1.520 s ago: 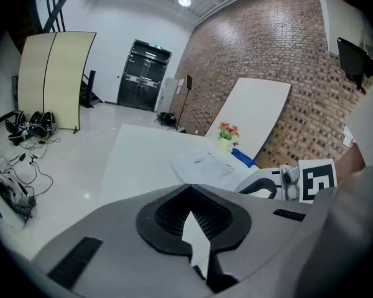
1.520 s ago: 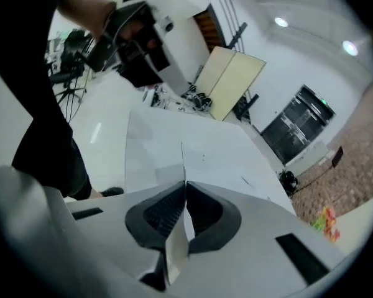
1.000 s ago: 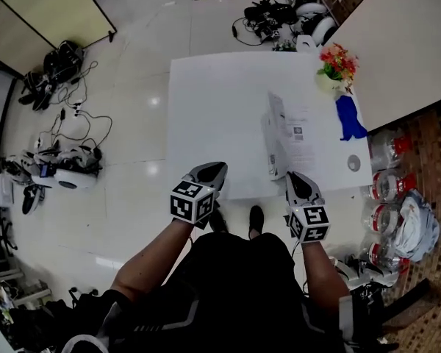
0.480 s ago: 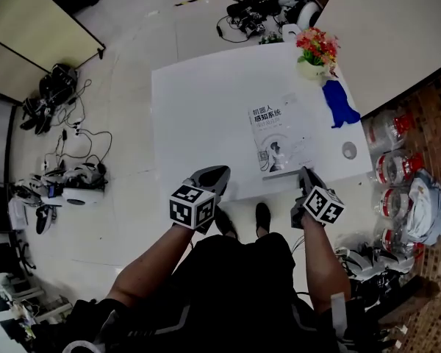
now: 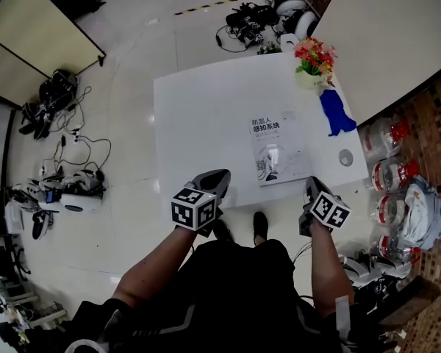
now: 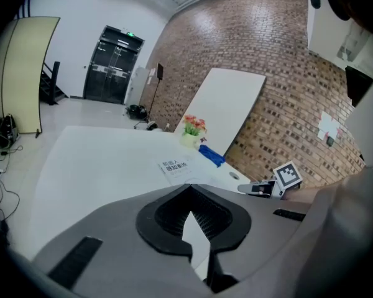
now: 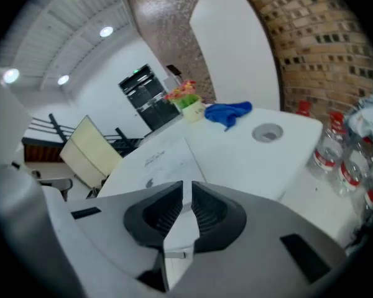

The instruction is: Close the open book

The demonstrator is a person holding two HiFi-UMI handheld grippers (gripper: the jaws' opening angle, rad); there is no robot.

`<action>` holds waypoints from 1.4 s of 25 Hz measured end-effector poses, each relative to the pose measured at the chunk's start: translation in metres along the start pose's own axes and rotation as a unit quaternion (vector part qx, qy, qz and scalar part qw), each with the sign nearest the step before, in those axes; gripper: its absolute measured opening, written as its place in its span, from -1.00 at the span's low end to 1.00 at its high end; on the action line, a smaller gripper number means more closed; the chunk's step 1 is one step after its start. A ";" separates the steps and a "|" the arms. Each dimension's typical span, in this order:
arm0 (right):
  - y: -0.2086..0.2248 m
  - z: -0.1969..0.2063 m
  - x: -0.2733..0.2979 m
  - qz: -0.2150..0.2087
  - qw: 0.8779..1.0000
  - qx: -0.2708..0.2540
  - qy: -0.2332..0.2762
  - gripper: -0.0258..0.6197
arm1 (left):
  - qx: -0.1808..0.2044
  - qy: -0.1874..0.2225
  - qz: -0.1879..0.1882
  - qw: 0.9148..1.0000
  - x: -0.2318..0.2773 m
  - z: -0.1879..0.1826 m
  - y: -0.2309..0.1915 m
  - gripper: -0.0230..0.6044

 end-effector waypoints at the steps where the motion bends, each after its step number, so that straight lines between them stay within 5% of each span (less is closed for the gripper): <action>1: -0.012 -0.013 -0.005 -0.017 0.999 -0.031 0.004 -0.88 | -0.002 0.010 0.001 1.000 -0.002 -0.004 -0.001 -0.92; 7: -0.122 -0.097 -0.033 -0.137 0.978 -0.138 0.068 -0.88 | -0.005 0.082 -0.005 0.997 -0.031 -0.040 -0.014 -0.93; 15: -0.207 -0.140 -0.057 -0.188 0.942 -0.250 0.121 -0.89 | 0.030 0.196 -0.053 0.979 -0.096 -0.088 -0.030 -0.93; 23: -0.225 -0.147 -0.061 -0.212 0.926 -0.287 0.127 -0.89 | 0.045 0.237 -0.072 0.968 -0.123 -0.118 -0.016 -0.93; 28: -0.213 -0.156 -0.066 -0.206 0.921 -0.305 0.129 -0.89 | 0.069 0.258 -0.149 0.952 -0.146 -0.116 -0.008 -0.93; 35: -0.209 -0.145 -0.088 -0.265 0.904 -0.311 0.124 -0.89 | 0.055 0.257 -0.160 0.951 -0.154 -0.098 0.031 -0.93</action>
Point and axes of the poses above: the fingertips, and each gripper's own axes: x forward along the fingers, y to its right, z out of its underside, the point moved 3 cm from there along -x, backward along the fingers, and after that the axes turned 1 degree about y, right-handed, at the moved point
